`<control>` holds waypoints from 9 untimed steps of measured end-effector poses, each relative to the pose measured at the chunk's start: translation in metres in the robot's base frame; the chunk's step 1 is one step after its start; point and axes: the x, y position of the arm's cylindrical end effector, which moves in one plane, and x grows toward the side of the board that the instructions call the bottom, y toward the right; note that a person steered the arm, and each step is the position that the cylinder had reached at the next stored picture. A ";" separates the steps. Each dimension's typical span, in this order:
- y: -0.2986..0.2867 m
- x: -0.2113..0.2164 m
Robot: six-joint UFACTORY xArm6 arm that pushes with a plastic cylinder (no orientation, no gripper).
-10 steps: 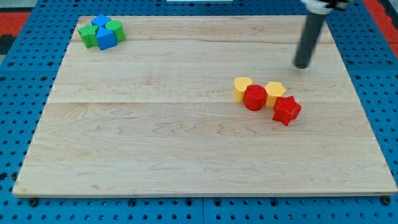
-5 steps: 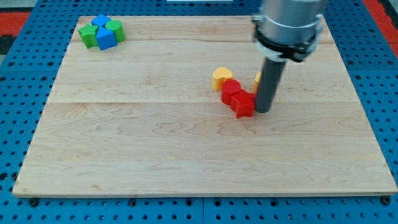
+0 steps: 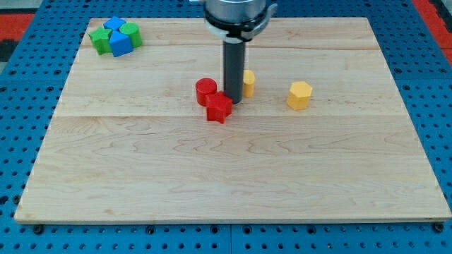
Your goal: Push the red star diagonal to the hexagon
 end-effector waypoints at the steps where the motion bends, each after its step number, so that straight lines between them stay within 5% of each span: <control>1: -0.027 0.038; 3: -0.109 0.030; 5: -0.063 0.094; 9: -0.021 0.099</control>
